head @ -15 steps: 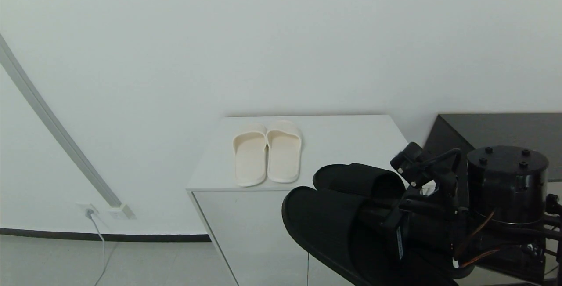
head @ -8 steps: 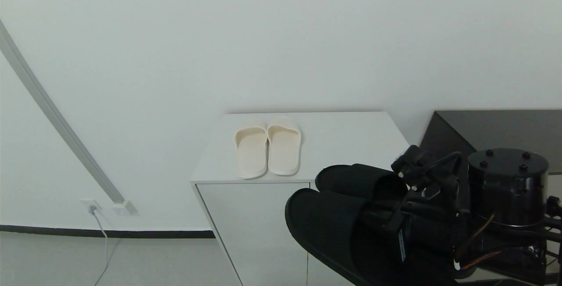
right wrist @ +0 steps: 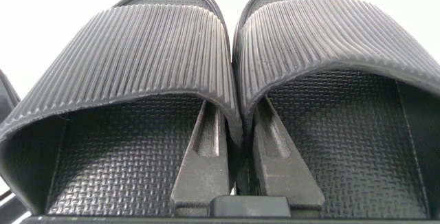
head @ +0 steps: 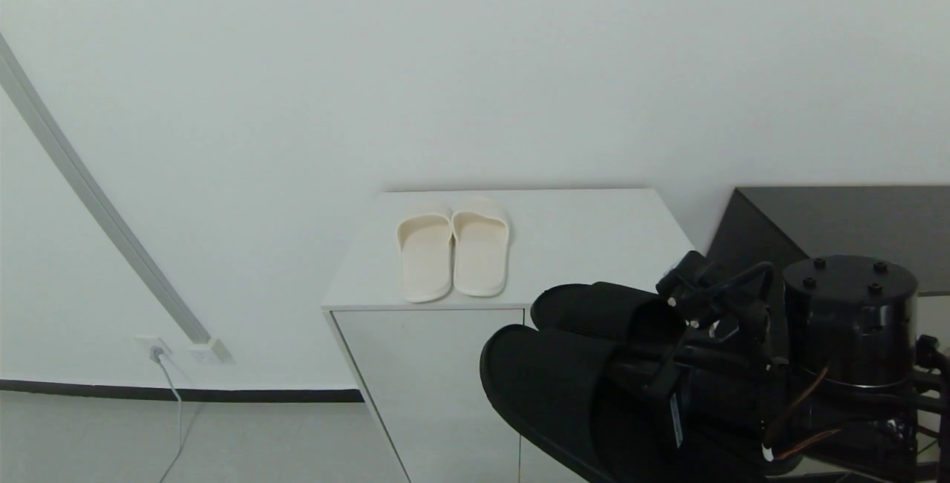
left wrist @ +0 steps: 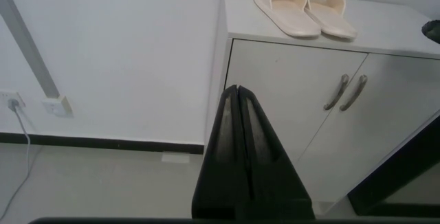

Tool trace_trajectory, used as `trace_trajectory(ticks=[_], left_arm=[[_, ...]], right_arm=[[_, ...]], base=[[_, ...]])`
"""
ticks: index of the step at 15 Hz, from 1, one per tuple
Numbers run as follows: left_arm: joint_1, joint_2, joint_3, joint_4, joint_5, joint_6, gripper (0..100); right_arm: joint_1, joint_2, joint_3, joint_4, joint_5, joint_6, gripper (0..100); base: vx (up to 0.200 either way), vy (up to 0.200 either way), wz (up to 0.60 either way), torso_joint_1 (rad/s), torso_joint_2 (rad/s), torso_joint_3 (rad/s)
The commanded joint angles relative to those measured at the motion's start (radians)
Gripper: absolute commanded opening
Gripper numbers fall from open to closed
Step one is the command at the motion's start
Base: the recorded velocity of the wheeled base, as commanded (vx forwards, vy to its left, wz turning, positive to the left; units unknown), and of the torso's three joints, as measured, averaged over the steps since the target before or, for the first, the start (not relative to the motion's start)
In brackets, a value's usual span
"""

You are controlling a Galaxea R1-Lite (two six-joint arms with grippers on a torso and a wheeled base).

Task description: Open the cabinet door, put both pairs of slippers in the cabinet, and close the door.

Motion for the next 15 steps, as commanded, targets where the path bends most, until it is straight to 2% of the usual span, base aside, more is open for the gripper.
trace_trajectory(ticks=[1, 8, 12, 13, 14, 15], left_arm=[[0.0, 0.001, 0.0, 0.0, 0.001, 0.0, 0], [0.0, 0.001, 0.0, 0.0, 0.002, 0.009, 0], [0.0, 0.001, 0.0, 0.0, 0.001, 0.011, 0], [0.0, 0.001, 0.0, 0.003, -0.005, 0.02, 0], [0.0, 0.001, -0.001, 0.004, -0.005, 0.02, 100], [-0.001, 0.004, -0.001, 0.004, -0.005, 0.02, 100]], right_arm=[[0.006, 0.006, 0.009, -0.002, 0.001, -0.003, 0], [0.009, 0.006, 0.01, -0.003, 0.001, -0.006, 0], [0.02, 0.0, 0.021, -0.008, -0.002, -0.006, 0], [0.025, 0.0, 0.021, -0.011, -0.004, -0.006, 0], [0.034, 0.0, 0.027, -0.011, -0.005, -0.006, 0], [0.037, 0.002, 0.027, -0.011, -0.005, -0.006, 0]], base=[[0.0, 0.0, 0.0, 0.0, 0.0, 0.0], [0.0, 0.0, 0.0, -0.142, 0.32, 0.173], [0.0, 0.0, 0.0, -0.204, 0.47, 0.264], [0.0, 0.0, 0.0, -0.237, 0.56, 0.315], [0.0, 0.0, 0.0, -0.232, 0.55, 0.31], [0.0, 0.0, 0.0, -0.232, 0.54, 0.32]])
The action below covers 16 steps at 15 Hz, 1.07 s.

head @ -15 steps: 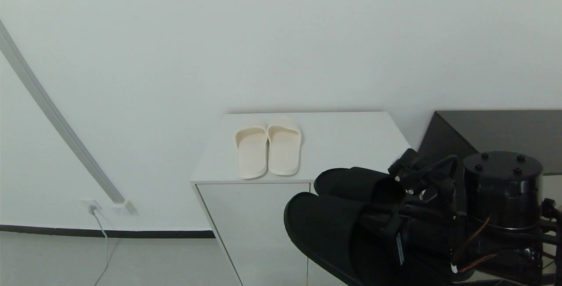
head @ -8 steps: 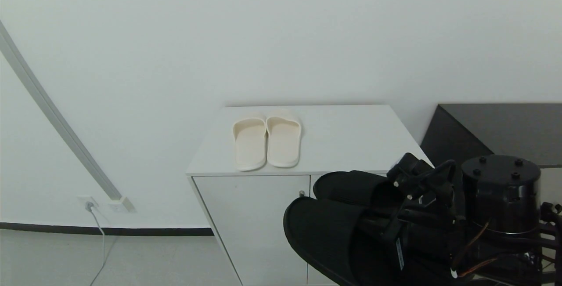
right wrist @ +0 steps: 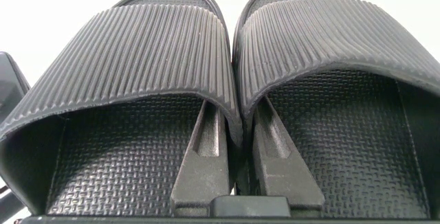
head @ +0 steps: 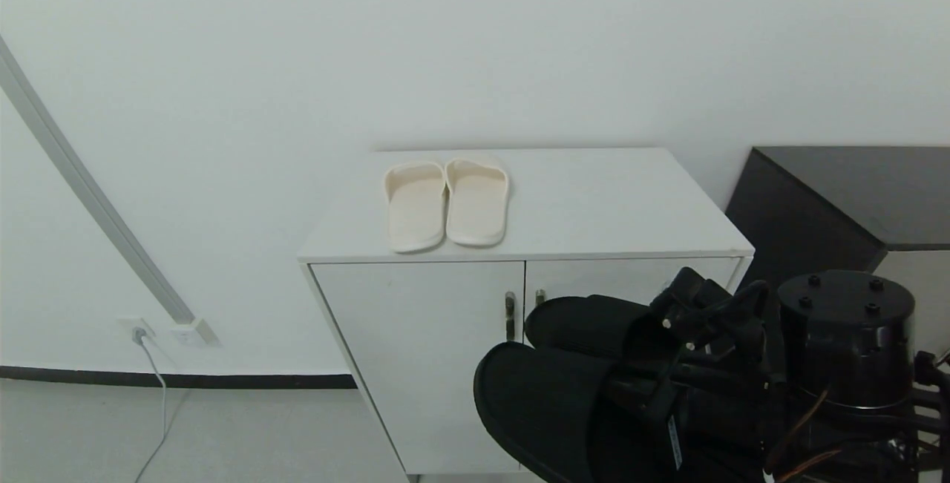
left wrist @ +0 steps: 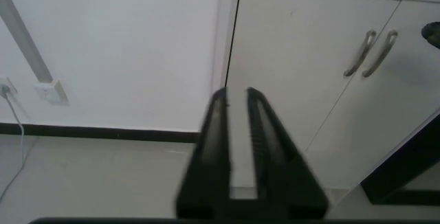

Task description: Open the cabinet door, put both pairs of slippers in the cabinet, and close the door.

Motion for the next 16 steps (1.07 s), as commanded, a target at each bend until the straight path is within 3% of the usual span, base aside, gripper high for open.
trace_trajectory(ticks=[1, 16], left_arm=[[0.001, 0.003, -0.001, 0.0, 0.0, -0.001, 100], [0.001, 0.0, 0.001, -0.003, 0.001, 0.001, 100]], right_arm=[[0.014, 0.005, 0.003, 0.0, 0.0, 0.0, 0], [0.02, -0.002, 0.013, -0.004, 0.0, 0.0, 0]], base=[[0.0, 0.0, 0.0, -0.227, 0.54, 0.32], [0.0, 0.0, 0.0, -0.178, 0.5, 0.324]])
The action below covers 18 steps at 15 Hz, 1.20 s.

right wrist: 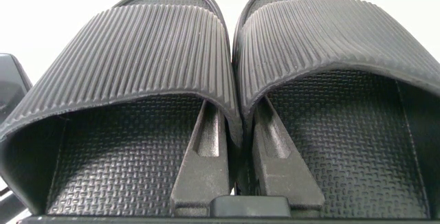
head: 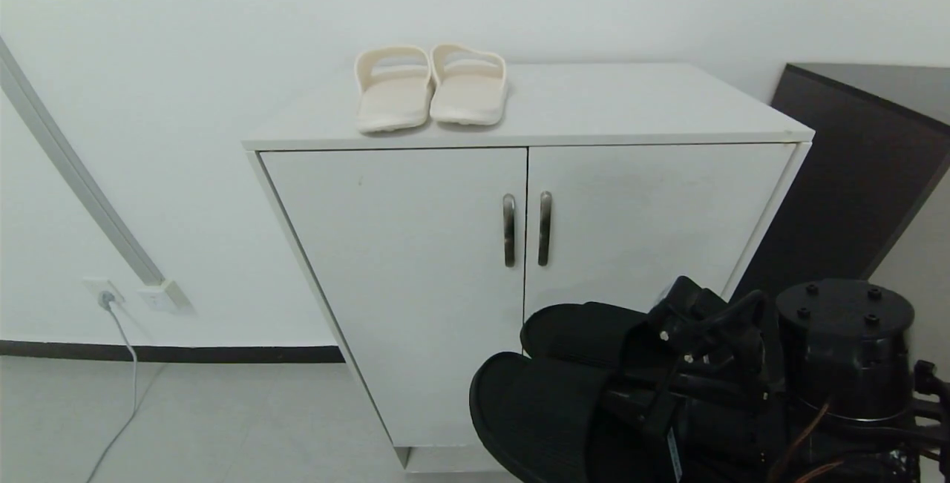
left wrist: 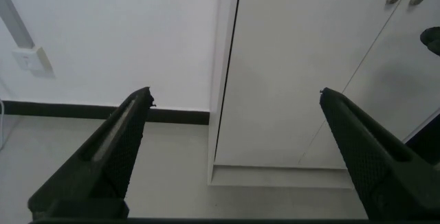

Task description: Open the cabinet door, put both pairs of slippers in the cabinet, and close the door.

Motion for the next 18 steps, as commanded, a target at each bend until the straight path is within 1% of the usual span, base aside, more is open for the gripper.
trace_trajectory(ticks=[1, 5, 9, 10, 15, 18], left_arm=[[0.0, 0.001, 0.0, 0.0, 0.001, 0.0, 100], [0.0, 0.001, 0.0, 0.0, 0.001, 0.0, 100], [0.0, 0.001, 0.0, 0.0, 0.001, 0.005, 100], [0.0, 0.001, 0.0, 0.002, -0.001, 0.008, 100], [-0.01, 0.033, -0.001, 0.003, -0.015, 0.011, 100], [-0.012, 0.067, -0.004, -0.002, -0.016, 0.038, 100]], right_arm=[[0.002, -0.002, 0.0, -0.008, 0.0, 0.0, 0], [0.006, -0.002, 0.008, -0.018, 0.0, 0.0, 0], [0.007, 0.006, 0.021, -0.046, -0.003, 0.0, 0], [0.007, 0.006, 0.021, -0.046, -0.003, 0.0, 0], [0.007, 0.003, 0.032, -0.048, -0.001, -0.002, 0], [0.007, -0.002, 0.032, -0.052, -0.003, -0.002, 0]], base=[[0.0, 0.0, 0.0, -0.119, 0.47, 0.339], [0.0, 0.0, 0.0, -0.091, 0.45, 0.36], [0.0, 0.0, 0.0, -0.033, 0.42, 0.398], [0.0, 0.0, 0.0, -0.002, 0.22, 0.212], [0.0, 0.0, 0.0, 0.004, 0.04, 0.046], [0.0, 0.0, 0.0, 0.0, 0.0, 0.0]])
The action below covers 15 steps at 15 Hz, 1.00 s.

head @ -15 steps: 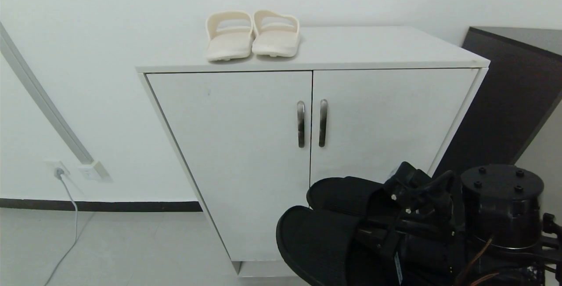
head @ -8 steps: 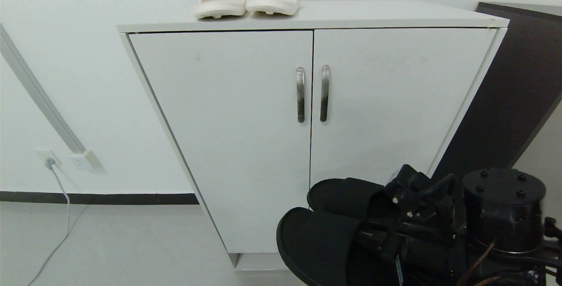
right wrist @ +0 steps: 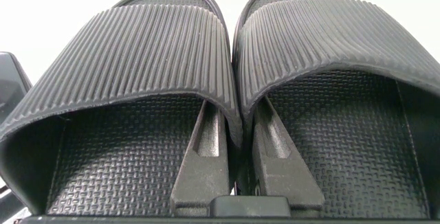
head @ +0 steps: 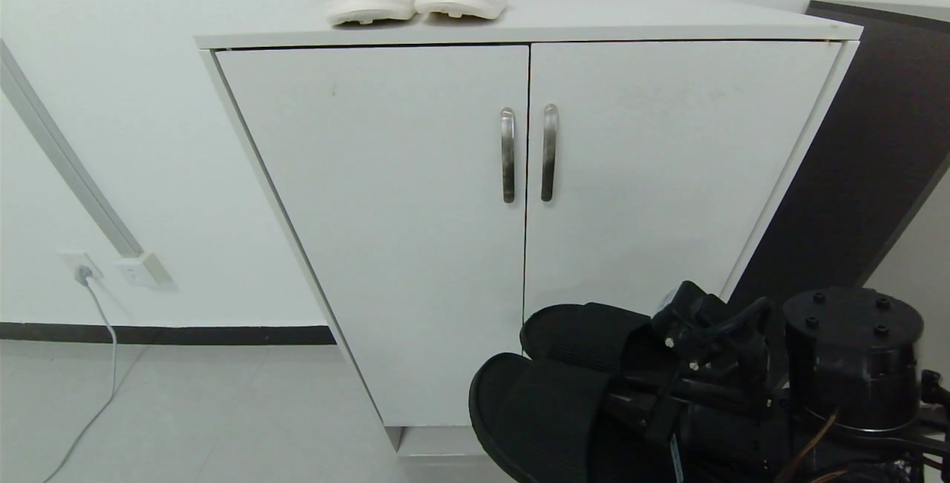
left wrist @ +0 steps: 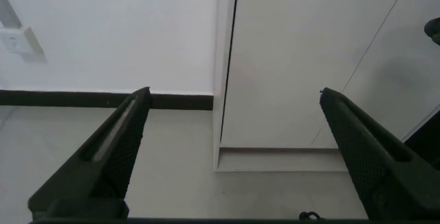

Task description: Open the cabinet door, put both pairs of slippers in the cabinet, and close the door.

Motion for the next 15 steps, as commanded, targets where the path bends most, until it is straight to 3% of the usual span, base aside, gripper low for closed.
trace_trajectory(ticks=[1, 5, 6, 7, 9, 12, 15], left_arm=[[-0.005, 0.047, -0.001, -0.001, -0.001, 0.001, 100], [-0.042, 0.068, -0.018, -0.004, -0.029, -0.011, 100], [-0.045, 0.094, -0.064, -0.01, -0.039, -0.054, 100], [-0.046, 0.19, -0.191, -0.013, -0.09, -0.16, 100], [-0.046, 0.346, -0.248, -0.042, -0.17, -0.159, 100], [-0.048, 0.582, -0.251, -0.245, -0.283, -0.145, 100], [-0.057, 0.777, -0.259, -0.392, -0.311, -0.053, 100]], right_arm=[[0.001, -0.001, 0.001, -0.004, 0.0, -0.001, 0], [-0.001, -0.001, 0.003, -0.004, 0.0, 0.001, 0], [-0.001, -0.001, 0.003, -0.004, -0.001, 0.001, 0], [-0.001, -0.001, 0.004, -0.004, -0.001, 0.001, 0], [-0.001, -0.002, 0.009, -0.004, -0.001, -0.001, 0], [-0.001, -0.004, 0.02, -0.02, -0.003, -0.001, 0], [-0.001, -0.001, 0.023, -0.041, -0.003, 0.001, 0]], base=[[0.0, 0.0, 0.0, 0.0, 0.0, 0.0], [0.0, 0.0, 0.0, 0.0, 0.0, 0.0], [0.0, 0.0, 0.0, 0.0, 0.0, 0.0], [0.0, 0.0, 0.0, 0.0, 0.0, 0.0], [0.0, 0.0, 0.0, 0.0, 0.0, 0.0], [0.0, 0.0, 0.0, 0.0, 0.0, 0.0], [0.0, 0.0, 0.0, 0.0, 0.0, 0.0]])
